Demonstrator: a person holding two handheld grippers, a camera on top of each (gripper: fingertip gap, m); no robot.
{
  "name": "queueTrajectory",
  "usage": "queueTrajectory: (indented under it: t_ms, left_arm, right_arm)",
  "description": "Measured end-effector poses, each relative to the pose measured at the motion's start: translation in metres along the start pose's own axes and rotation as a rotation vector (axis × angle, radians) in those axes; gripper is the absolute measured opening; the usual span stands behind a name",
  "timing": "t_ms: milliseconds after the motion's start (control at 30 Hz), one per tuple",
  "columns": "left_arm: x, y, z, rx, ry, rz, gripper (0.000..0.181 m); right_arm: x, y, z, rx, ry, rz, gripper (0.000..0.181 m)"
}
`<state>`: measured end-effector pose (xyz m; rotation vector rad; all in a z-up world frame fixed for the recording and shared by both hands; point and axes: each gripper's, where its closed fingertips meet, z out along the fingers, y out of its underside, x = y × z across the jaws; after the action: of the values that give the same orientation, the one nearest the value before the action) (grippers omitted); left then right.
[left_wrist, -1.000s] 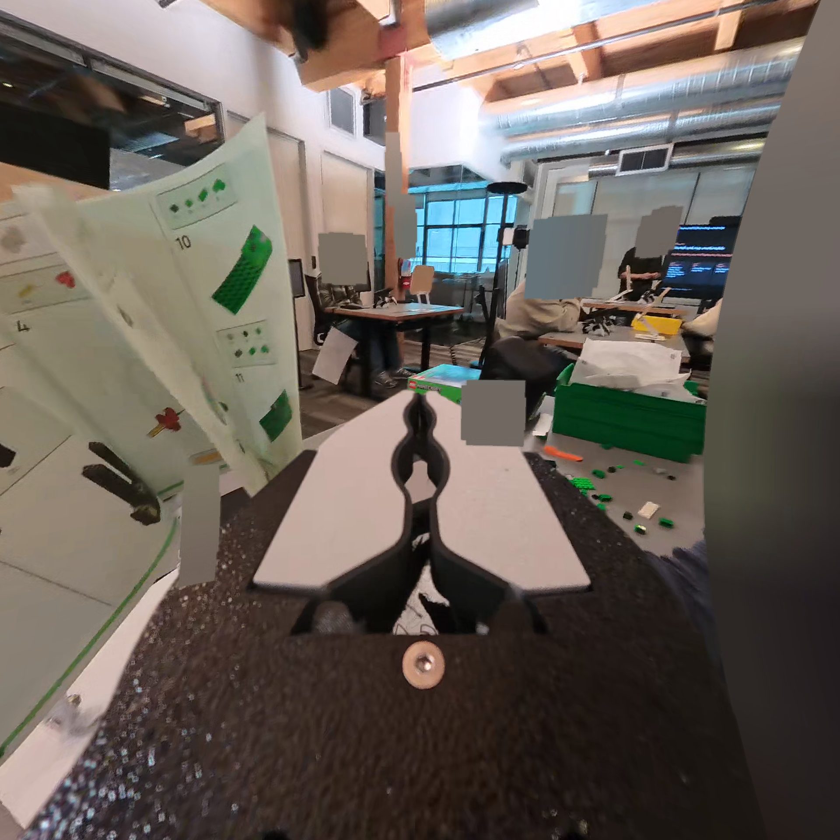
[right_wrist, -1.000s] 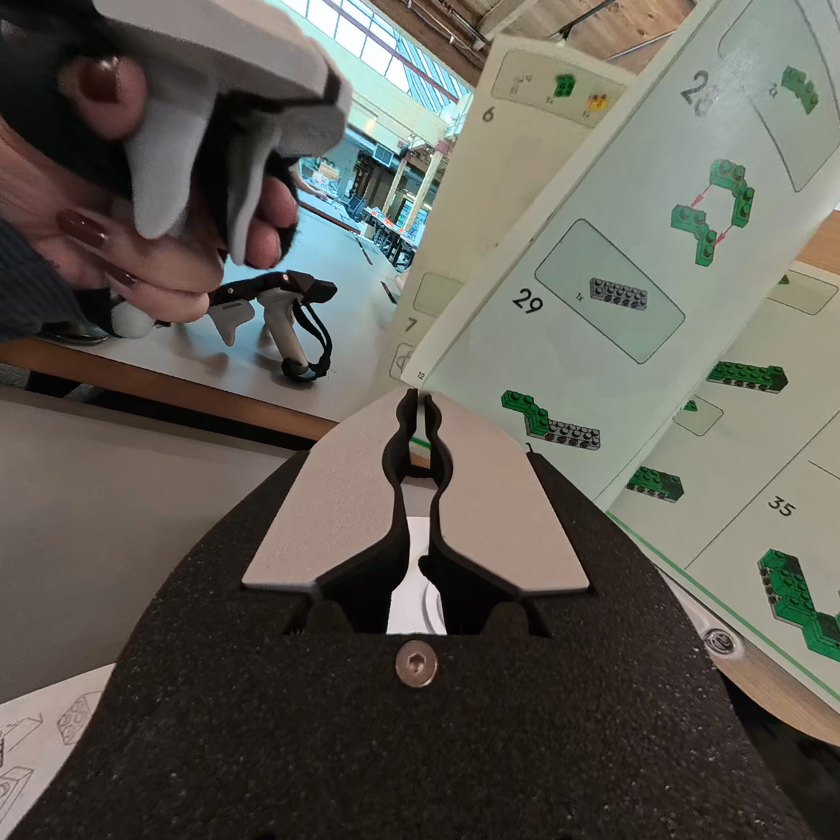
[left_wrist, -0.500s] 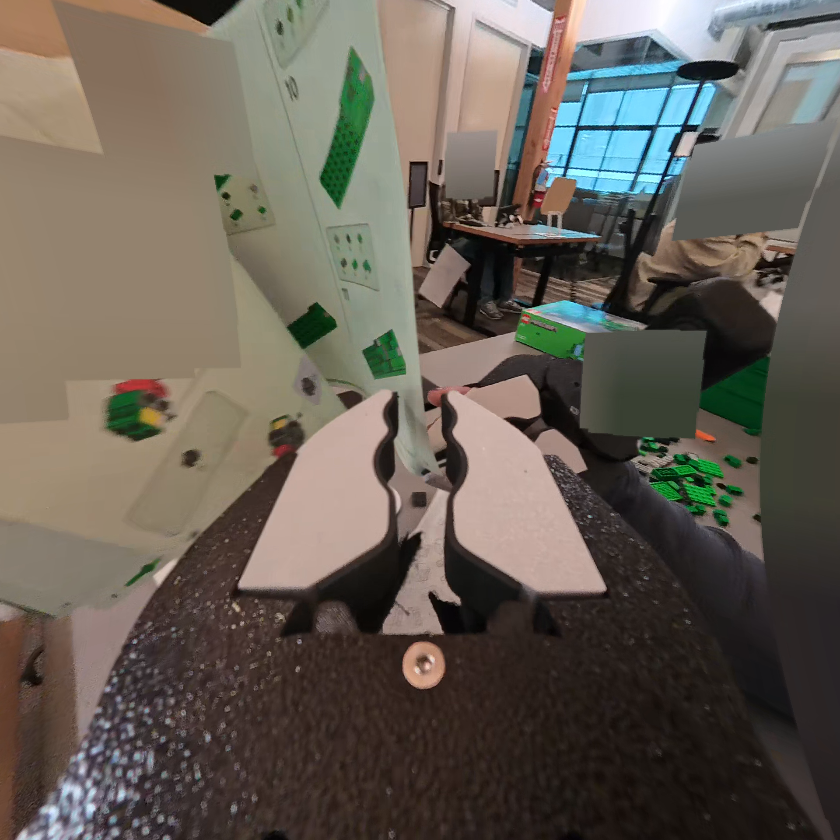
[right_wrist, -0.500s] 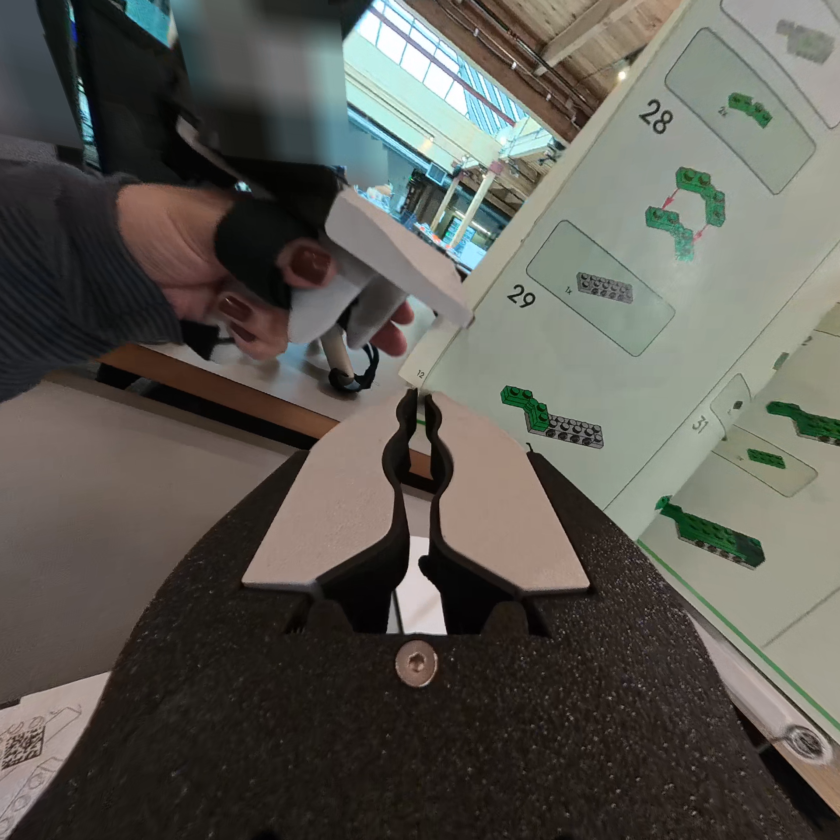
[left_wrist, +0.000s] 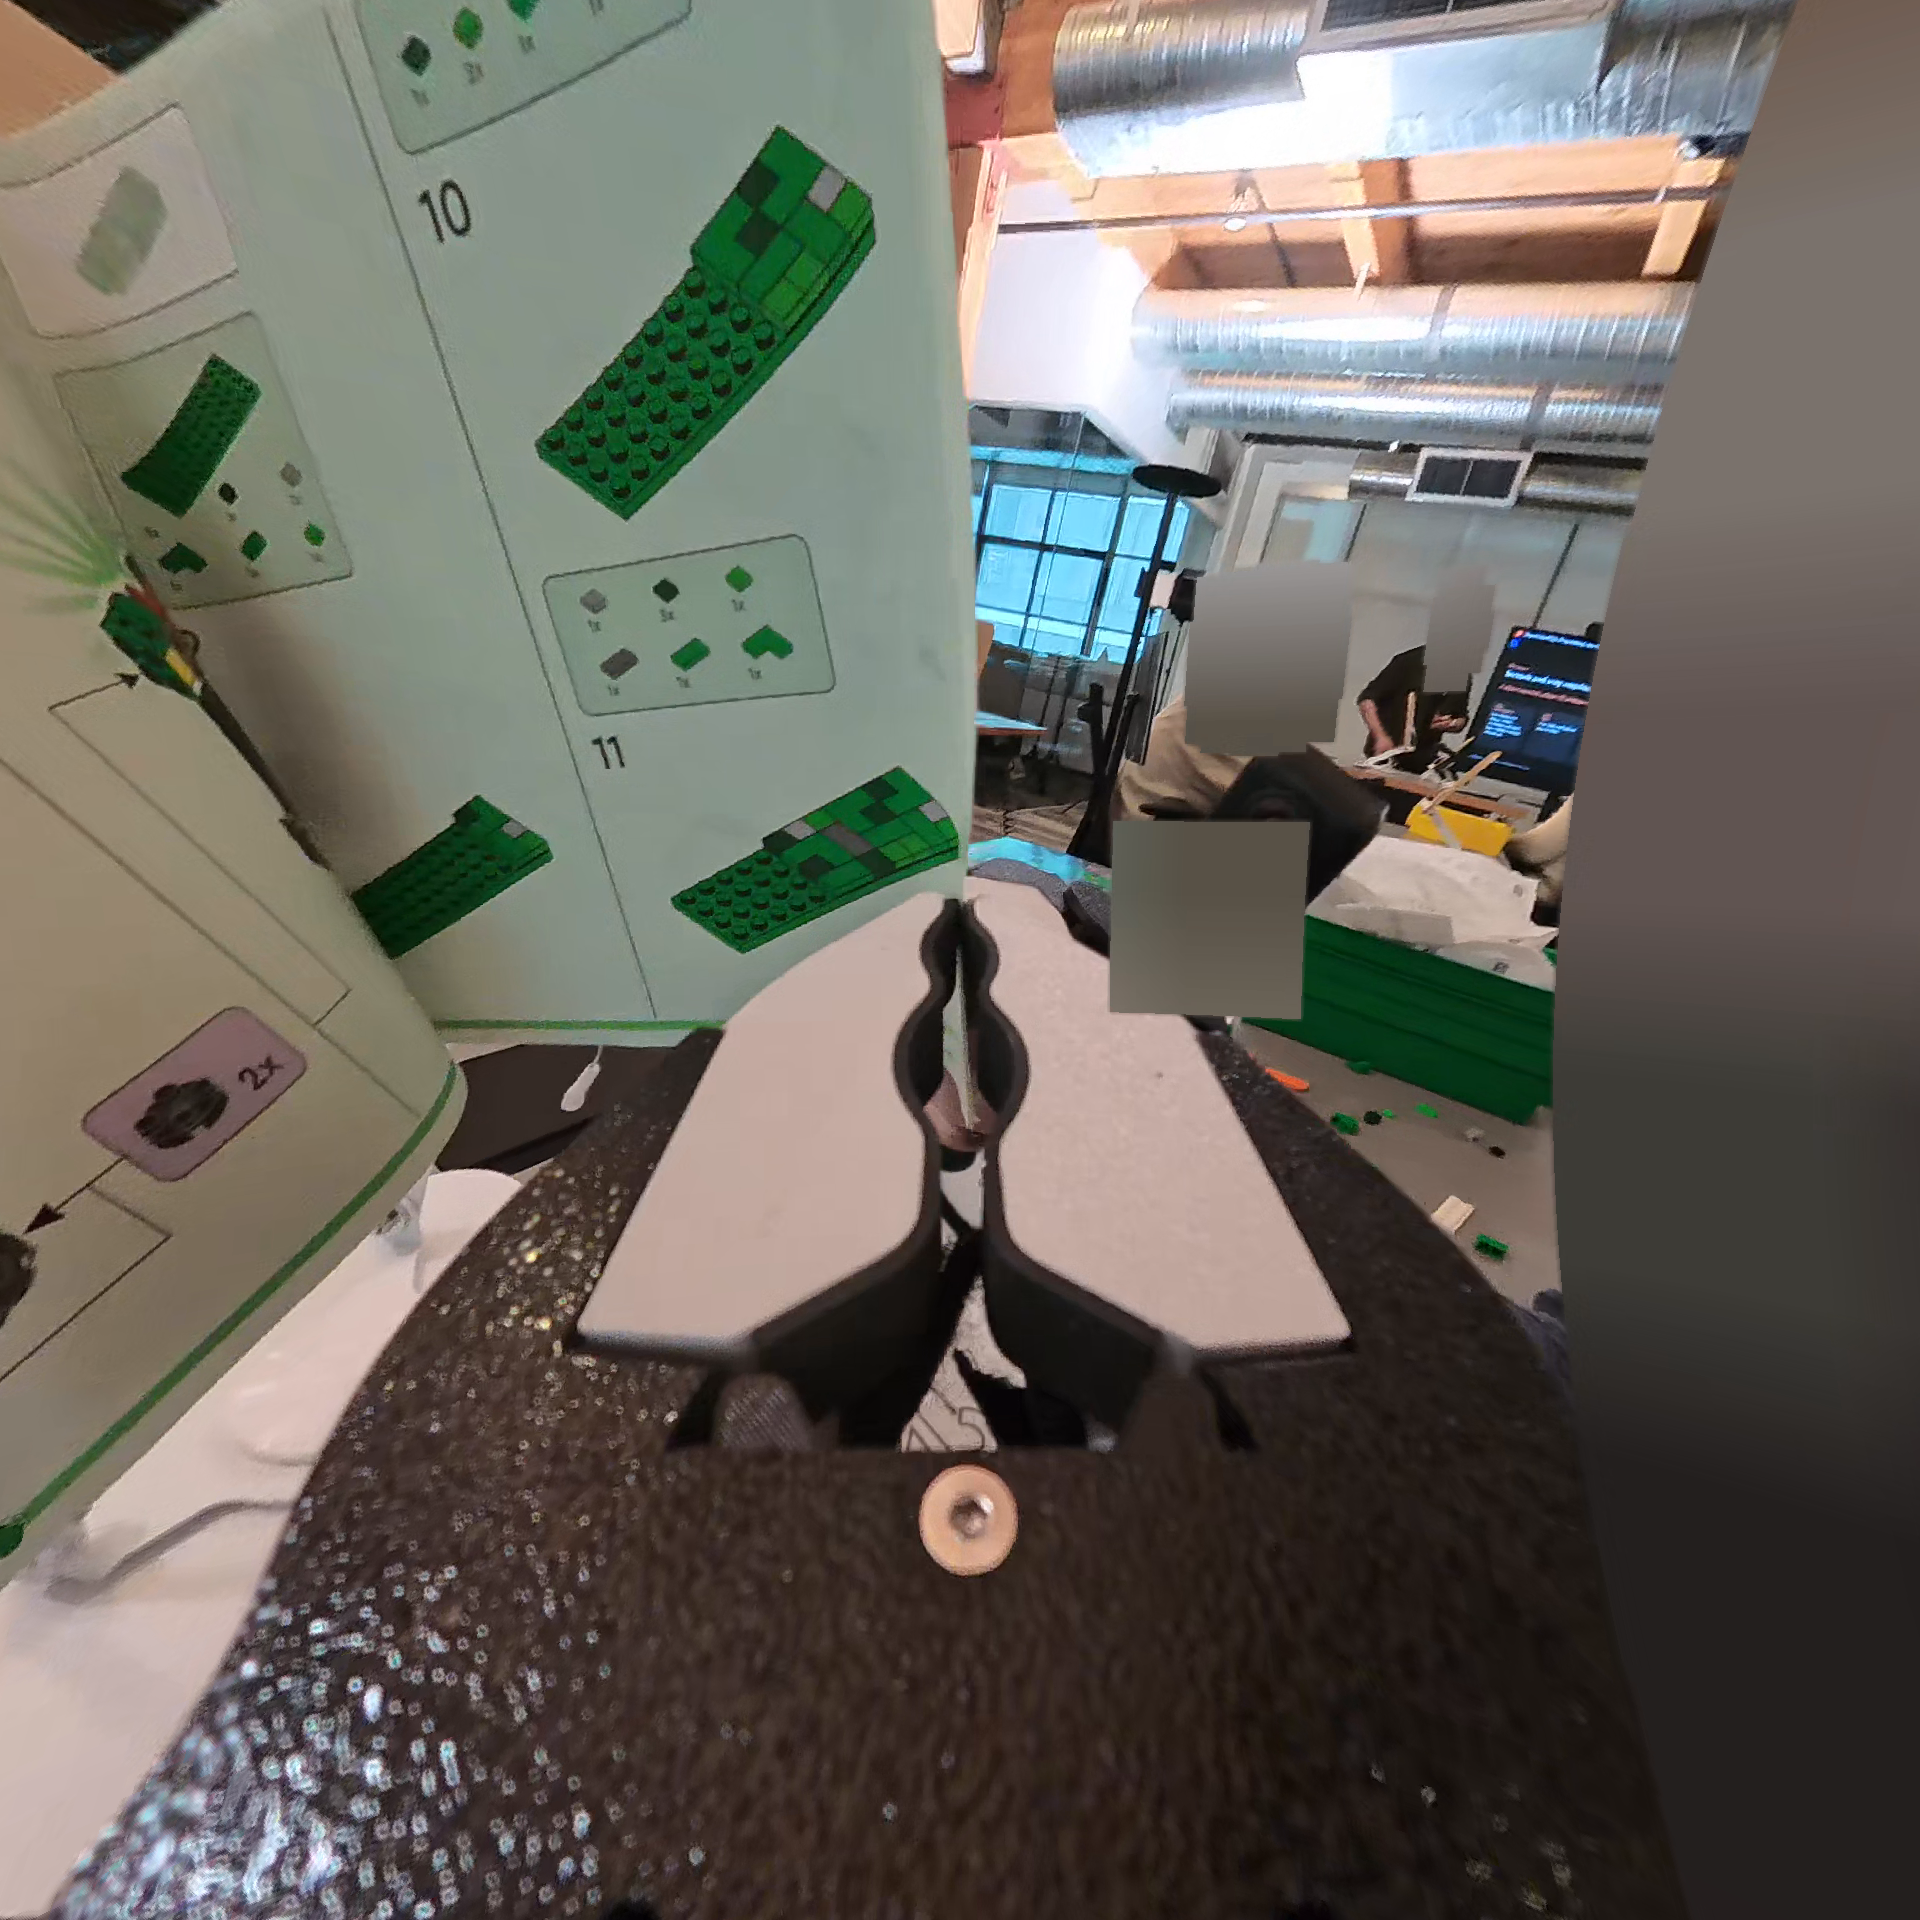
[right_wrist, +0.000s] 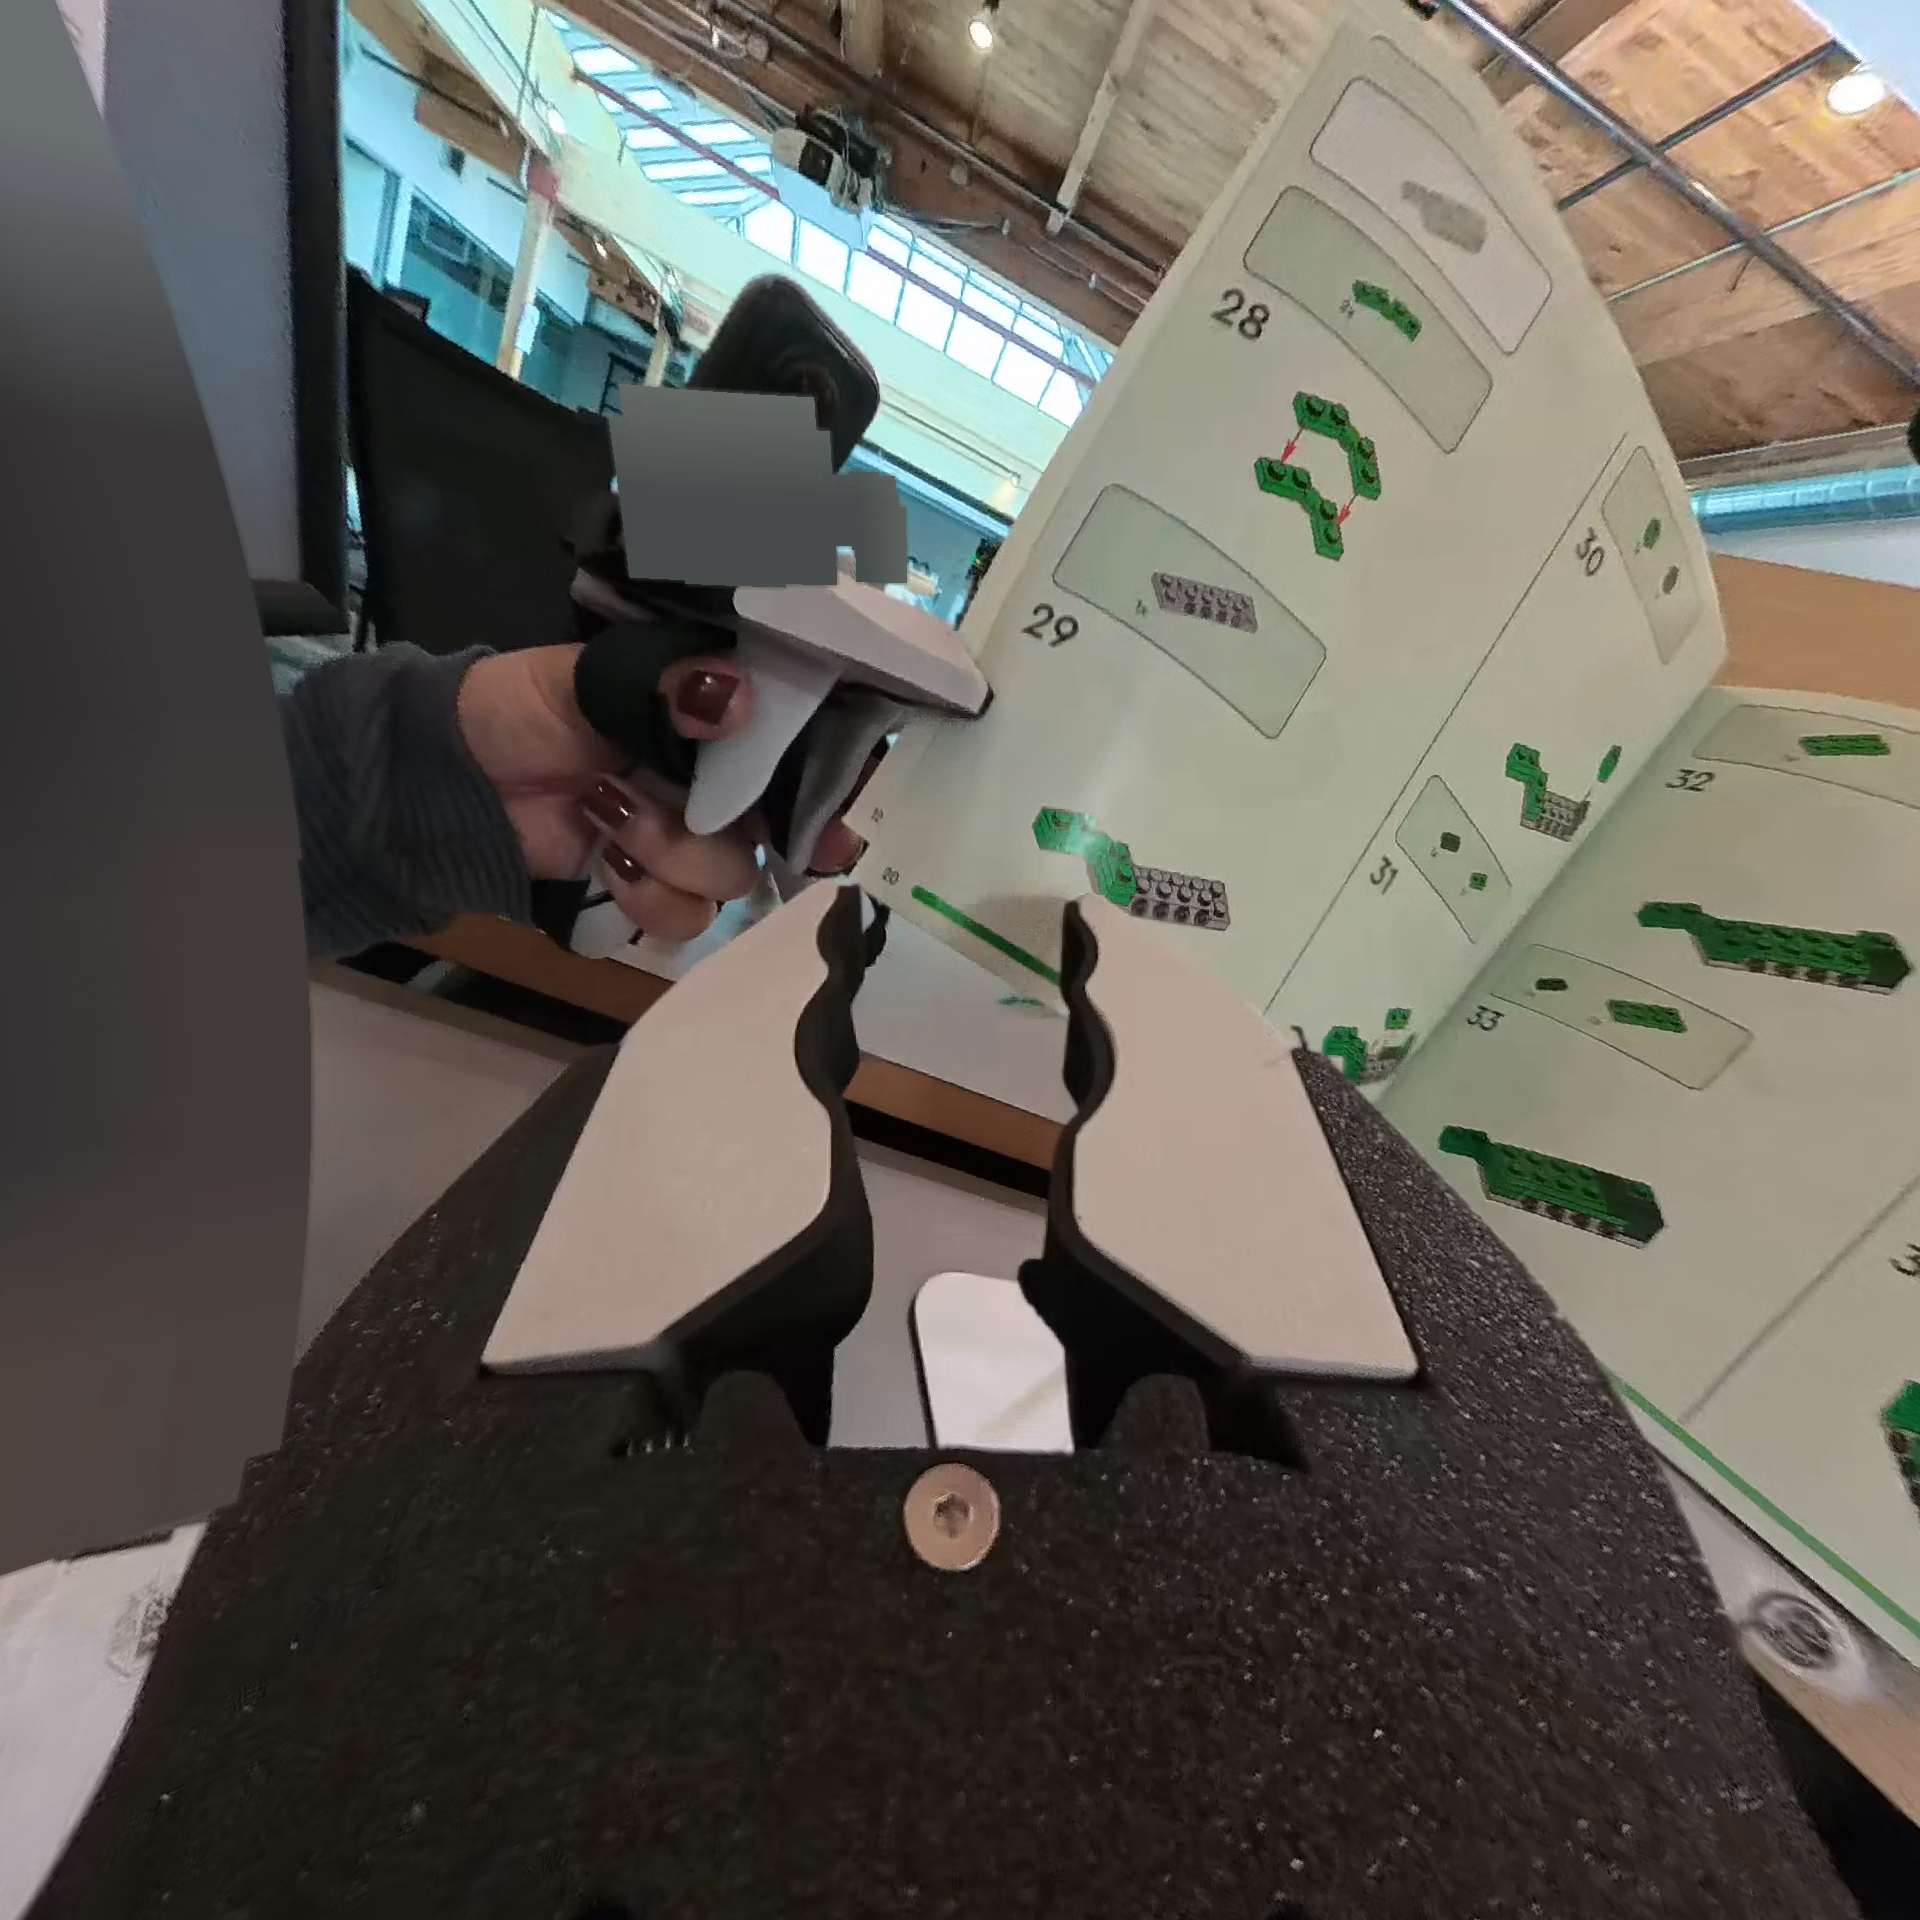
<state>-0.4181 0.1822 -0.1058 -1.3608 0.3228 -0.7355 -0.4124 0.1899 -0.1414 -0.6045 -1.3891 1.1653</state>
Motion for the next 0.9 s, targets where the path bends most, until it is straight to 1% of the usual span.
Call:
queueTrajectory:
  t_ms: [100,167,300,533,667,900]
  left_arm:
    - [0.0002,0.0009,0.0026,-0.001,0.000,0.003,0.000]
    - [0.0012,0.0021,0.0047,-0.006,0.005,0.002,0.000]
    - [0.0025,0.0049,0.0081,-0.022,0.011,-0.002,0.000]
    - [0.0034,0.0056,0.0099,-0.027,0.010,-0.003,0.000]
    - [0.0036,0.0056,0.0099,-0.030,0.008,-0.002,0.000]
    - [0.0030,0.0075,0.0092,-0.043,0.004,-0.006,0.000]
  right_arm:
    - [0.0025,0.0030,-0.0003,-0.052,0.027,-0.045,0.045]
    - [0.0044,0.0011,0.0001,-0.063,0.052,-0.081,0.047]
    - [0.0070,0.0000,0.0001,-0.102,0.094,-0.170,0.047]
    - [0.0050,0.0030,0.0014,-0.177,0.105,-0.275,0.047]
    - [0.0042,0.0008,0.0015,-0.187,0.107,-0.294,0.045]
    - [0.0052,0.0015,-0.0031,-0.181,0.096,-0.265,0.043]
